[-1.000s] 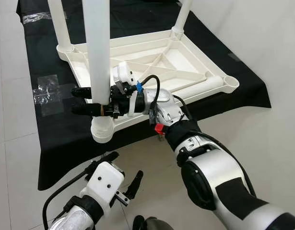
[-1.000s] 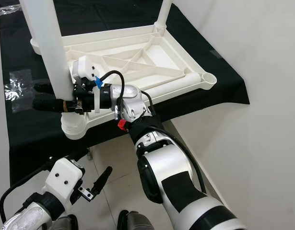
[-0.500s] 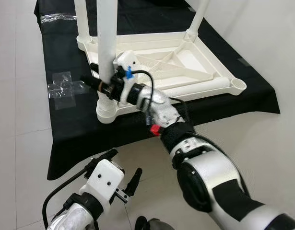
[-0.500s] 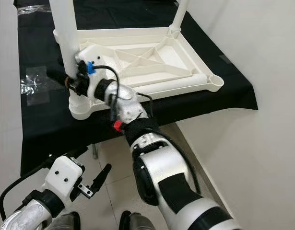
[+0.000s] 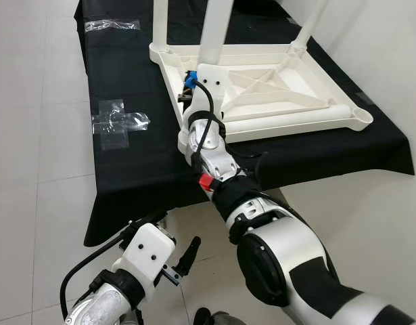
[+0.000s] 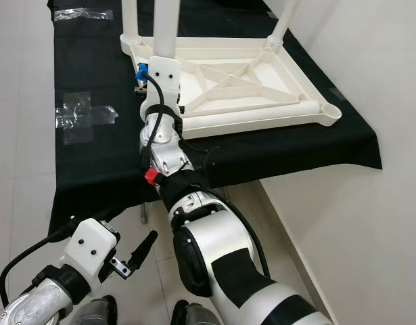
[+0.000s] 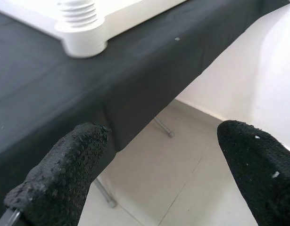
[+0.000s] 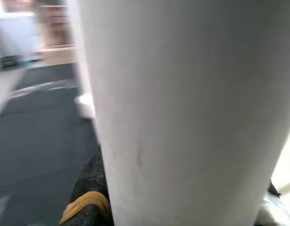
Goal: Building children table
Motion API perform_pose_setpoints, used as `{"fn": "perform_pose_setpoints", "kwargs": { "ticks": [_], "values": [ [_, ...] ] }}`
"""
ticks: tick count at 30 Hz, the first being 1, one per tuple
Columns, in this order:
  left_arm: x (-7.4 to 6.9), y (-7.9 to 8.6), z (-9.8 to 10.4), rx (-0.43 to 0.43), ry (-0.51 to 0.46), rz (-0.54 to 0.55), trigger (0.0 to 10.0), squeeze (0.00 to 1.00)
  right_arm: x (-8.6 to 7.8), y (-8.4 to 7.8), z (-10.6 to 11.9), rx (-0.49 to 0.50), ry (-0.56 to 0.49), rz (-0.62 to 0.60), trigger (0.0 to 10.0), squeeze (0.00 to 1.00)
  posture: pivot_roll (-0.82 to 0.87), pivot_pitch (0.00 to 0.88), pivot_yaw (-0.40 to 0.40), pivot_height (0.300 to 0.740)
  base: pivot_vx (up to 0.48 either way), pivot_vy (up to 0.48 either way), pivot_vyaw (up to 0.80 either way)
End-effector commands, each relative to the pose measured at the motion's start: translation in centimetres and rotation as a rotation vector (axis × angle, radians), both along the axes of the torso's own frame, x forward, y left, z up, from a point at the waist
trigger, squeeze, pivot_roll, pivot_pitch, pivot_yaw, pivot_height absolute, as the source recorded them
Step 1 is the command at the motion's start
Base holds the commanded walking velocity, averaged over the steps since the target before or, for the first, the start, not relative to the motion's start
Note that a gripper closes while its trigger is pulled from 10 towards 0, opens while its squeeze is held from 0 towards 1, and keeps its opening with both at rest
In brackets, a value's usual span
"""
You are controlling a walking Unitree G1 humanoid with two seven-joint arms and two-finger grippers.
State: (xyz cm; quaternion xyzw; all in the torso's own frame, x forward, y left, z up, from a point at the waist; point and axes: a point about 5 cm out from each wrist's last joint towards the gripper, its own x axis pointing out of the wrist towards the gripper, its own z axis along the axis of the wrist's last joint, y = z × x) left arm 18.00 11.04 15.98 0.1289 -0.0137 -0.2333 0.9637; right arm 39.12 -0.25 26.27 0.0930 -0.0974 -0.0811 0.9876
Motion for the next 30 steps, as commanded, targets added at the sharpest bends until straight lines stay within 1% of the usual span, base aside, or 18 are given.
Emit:
{"fn": "perform_pose_setpoints", "kwargs": {
  "ticks": [1,2,3,4,5,10,11,14,17,19,21,25,30],
  "values": [
    [-0.2,-0.2,-0.6,-0.005,0.021,-0.002,10.0,0.00,-0.6,-0.5,-4.3,0.095,0.234,-0.177,10.0,0.00,0.19,0.246,-0.209,0.740,0.000,0.000,0.00],
    [-0.2,-0.2,-0.6,-0.005,0.021,-0.002,10.0,0.00,-0.6,-0.5,-4.3,0.095,0.234,-0.177,10.0,0.00,0.19,0.246,-0.209,0.740,0.000,0.000,0.00],
    [-0.1,-0.2,-0.7,-0.006,0.021,0.004,10.0,0.00,-1.1,0.3,-4.1,0.137,0.303,-0.254,10.0,0.00,0.19,0.245,-0.210,0.740,0.000,0.000,0.00],
    [-0.1,-0.2,-0.7,-0.006,0.021,0.004,10.0,0.00,-1.1,0.3,-4.1,0.137,0.303,-0.254,10.0,0.00,0.19,0.245,-0.210,0.740,0.000,0.000,0.00],
    [-0.1,-0.2,-0.7,-0.007,0.021,0.006,10.0,0.00,-1.3,0.5,-4.0,0.144,0.327,-0.281,10.0,0.00,0.19,0.245,-0.210,0.740,0.000,0.000,0.00],
    [-0.1,-0.2,-0.7,-0.008,0.021,0.005,10.0,0.00,-1.4,0.7,-3.6,0.142,0.318,-0.295,10.0,0.00,0.19,0.245,-0.212,0.740,0.000,0.000,0.00],
    [-0.1,-0.2,-0.8,-0.008,0.021,0.005,10.0,0.00,-1.5,0.9,-3.5,0.151,0.312,-0.283,10.0,0.00,0.19,0.242,-0.211,0.740,0.000,0.000,0.00],
    [0.0,-0.2,-0.7,-0.009,0.009,0.007,10.0,0.00,-1.4,1.2,-3.2,0.120,0.280,-0.251,10.0,0.00,0.18,0.242,-0.211,0.740,0.000,0.000,0.00],
    [0.2,-0.1,-0.4,-0.022,-0.012,0.037,10.0,0.00,-1.3,1.2,-3.1,0.102,0.262,-0.222,10.0,0.00,0.18,0.240,-0.209,0.740,0.000,0.000,0.00],
    [0.3,0.2,0.0,-0.032,-0.053,0.084,10.0,0.00,-1.1,1.1,-3.1,0.076,0.242,-0.194,10.0,0.00,0.18,0.235,-0.208,0.740,0.000,0.000,0.00],
    [0.4,0.4,0.2,-0.042,-0.074,0.124,10.0,0.00,-1.0,0.7,-3.2,0.043,0.224,-0.199,10.0,0.00,0.17,0.231,-0.207,0.740,0.000,0.000,0.00],
    [0.5,0.5,0.3,-0.037,-0.088,0.137,10.0,0.00,-0.9,0.4,-3.6,0.027,0.234,-0.200,10.0,0.00,0.17,0.231,-0.207,0.740,0.000,0.000,0.00],
    [0.5,0.7,0.3,-0.038,-0.100,0.169,10.0,0.00,-0.7,-0.2,-4.1,-0.020,0.239,-0.207,10.0,0.00,0.17,0.222,-0.206,0.740,0.000,0.000,0.00]
  ]
}}
